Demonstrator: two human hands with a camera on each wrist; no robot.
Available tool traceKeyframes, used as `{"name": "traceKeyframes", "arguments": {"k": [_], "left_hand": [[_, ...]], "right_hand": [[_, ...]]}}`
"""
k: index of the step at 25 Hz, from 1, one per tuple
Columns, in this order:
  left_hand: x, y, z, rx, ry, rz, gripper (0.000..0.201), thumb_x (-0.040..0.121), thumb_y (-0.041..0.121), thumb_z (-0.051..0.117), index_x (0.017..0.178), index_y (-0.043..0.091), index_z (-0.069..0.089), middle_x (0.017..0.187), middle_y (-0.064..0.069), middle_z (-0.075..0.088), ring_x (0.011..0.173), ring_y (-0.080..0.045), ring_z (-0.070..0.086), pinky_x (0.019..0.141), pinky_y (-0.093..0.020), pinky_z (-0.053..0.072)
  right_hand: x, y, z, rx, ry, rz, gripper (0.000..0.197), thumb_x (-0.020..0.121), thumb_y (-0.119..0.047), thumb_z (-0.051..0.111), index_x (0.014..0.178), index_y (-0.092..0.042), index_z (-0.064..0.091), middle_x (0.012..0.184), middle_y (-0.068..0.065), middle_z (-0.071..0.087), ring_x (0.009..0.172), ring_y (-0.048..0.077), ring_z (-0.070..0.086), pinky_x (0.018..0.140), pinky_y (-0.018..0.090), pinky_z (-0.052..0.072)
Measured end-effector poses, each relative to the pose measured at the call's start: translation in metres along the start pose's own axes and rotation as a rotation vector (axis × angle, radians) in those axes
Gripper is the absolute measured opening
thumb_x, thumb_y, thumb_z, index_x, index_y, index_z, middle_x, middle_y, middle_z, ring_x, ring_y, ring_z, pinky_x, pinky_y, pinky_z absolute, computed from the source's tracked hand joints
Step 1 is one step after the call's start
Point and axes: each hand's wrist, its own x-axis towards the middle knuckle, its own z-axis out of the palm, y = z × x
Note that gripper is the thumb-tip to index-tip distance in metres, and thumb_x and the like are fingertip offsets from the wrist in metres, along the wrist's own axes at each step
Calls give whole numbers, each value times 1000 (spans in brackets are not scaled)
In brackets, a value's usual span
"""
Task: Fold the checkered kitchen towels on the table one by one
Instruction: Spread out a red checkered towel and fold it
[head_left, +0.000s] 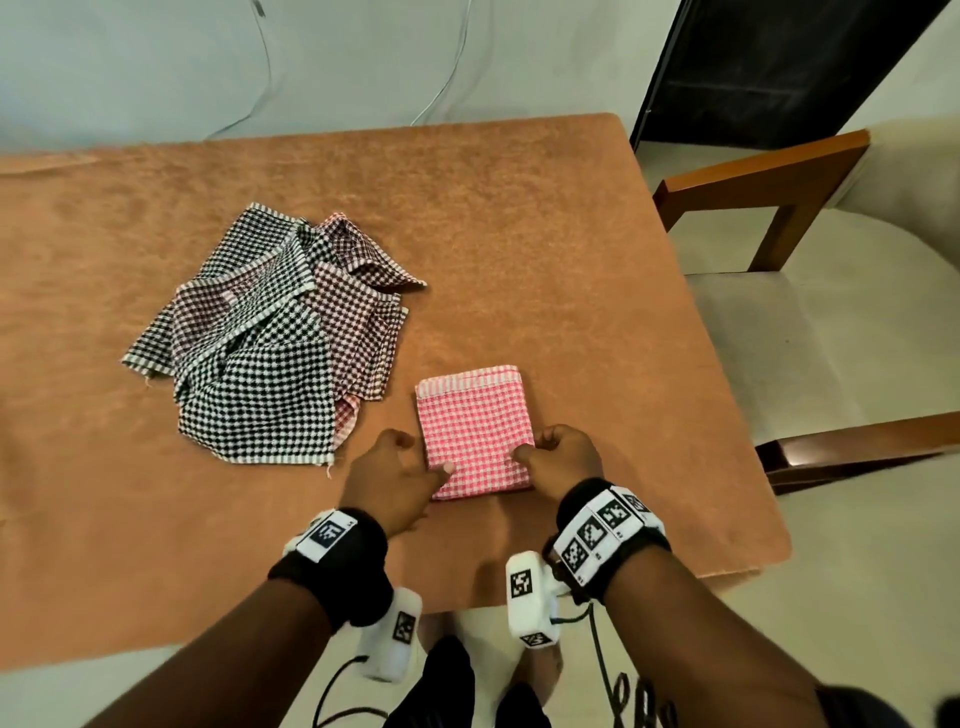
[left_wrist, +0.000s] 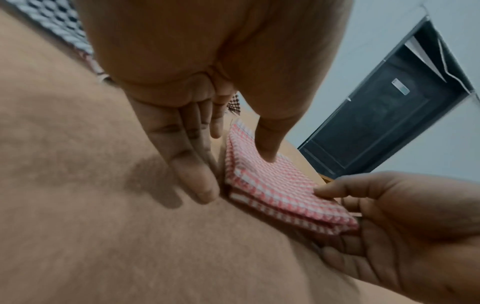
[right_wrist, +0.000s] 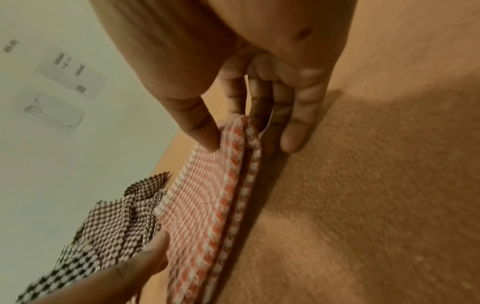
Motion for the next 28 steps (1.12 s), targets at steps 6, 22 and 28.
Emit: {"name": "traceKeyframes", "arguments": {"k": [6, 22, 28], "left_hand": [[-21, 20, 39, -566, -192, -218, 57, 87, 14, 75, 128, 23, 36, 94, -20, 70, 66, -28, 67, 57, -36, 56], [-46, 90, 196, -195, -546, -62, 18, 84, 28, 78, 93, 16, 66, 77, -15, 76, 63, -28, 61, 45, -25, 37], [-57, 81, 217, -200, -453, -80, 24, 80, 19, 80, 91, 18, 59, 72, -11, 75, 53, -25, 65, 44, -28, 44]], "right_hand": [[1, 4, -22, 160, 46, -99, 11, 83, -14, 67, 91, -19, 62, 91, 3, 72, 69, 20, 71, 54, 37, 60], [0, 152, -188, 186, 359, 59, 15, 83, -24, 73, 89, -32, 61, 104, 1, 71, 94, 23, 68, 84, 49, 57], [-7, 155, -196, -45, 427, 27, 17, 84, -26, 73, 98, -23, 64, 93, -1, 67, 84, 21, 64, 82, 38, 56]]}}
